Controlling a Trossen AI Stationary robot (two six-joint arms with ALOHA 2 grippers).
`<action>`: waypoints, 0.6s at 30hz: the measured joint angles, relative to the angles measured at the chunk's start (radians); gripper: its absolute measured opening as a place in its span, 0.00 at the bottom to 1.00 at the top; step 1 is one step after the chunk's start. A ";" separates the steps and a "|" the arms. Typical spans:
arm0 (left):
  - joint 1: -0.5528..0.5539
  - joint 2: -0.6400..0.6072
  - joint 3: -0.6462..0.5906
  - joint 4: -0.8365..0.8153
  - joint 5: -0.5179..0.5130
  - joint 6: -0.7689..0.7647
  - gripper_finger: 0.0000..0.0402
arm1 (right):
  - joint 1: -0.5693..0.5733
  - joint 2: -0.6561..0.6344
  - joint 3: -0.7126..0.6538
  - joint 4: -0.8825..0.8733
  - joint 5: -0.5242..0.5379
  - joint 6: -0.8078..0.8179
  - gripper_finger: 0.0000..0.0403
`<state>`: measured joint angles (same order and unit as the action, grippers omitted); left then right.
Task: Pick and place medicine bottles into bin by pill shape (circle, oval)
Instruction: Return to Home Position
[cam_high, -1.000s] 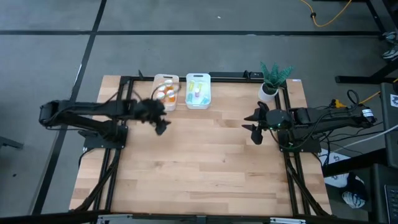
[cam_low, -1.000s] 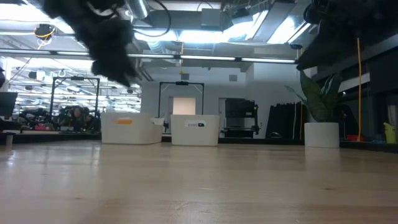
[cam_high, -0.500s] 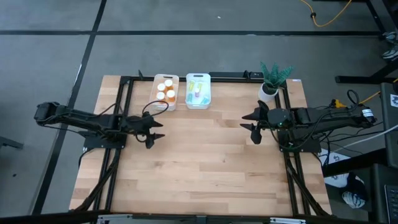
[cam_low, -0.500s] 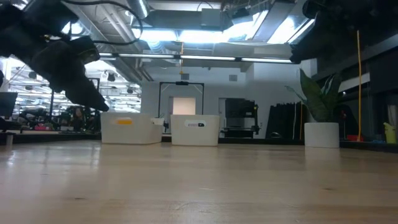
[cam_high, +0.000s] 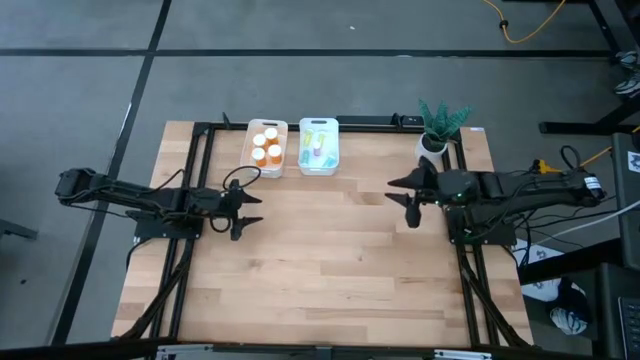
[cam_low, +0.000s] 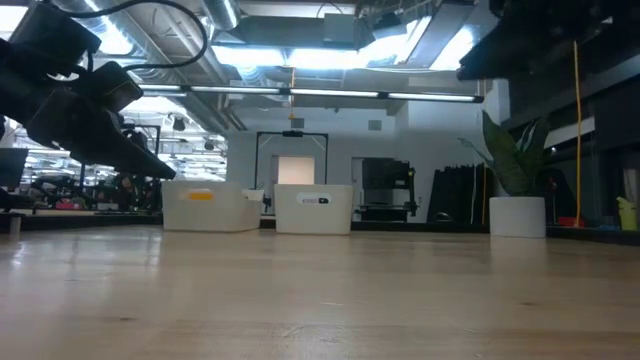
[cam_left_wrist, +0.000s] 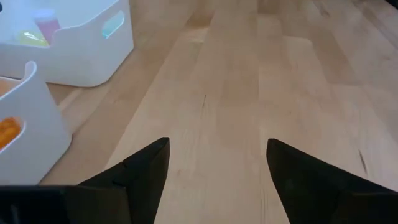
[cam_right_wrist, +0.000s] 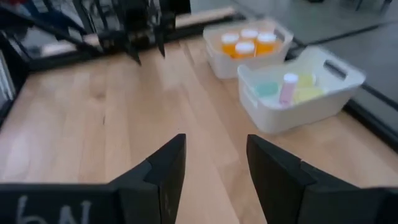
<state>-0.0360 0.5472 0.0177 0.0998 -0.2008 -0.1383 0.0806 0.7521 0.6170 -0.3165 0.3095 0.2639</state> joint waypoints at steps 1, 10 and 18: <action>0.000 0.001 0.000 0.000 0.000 0.001 0.64 | -0.002 -0.016 0.000 0.013 0.002 -0.005 0.43; 0.000 0.001 0.000 -0.001 0.000 -0.008 0.64 | 0.006 -0.246 0.000 -0.035 -0.068 -0.056 0.43; 0.000 0.001 0.000 -0.001 0.000 -0.008 0.64 | 0.028 -0.357 -0.115 0.039 -0.103 -0.105 0.43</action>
<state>-0.0360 0.5484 0.0177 0.0985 -0.2005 -0.1463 0.1087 0.3947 0.5019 -0.2773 0.2069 0.1593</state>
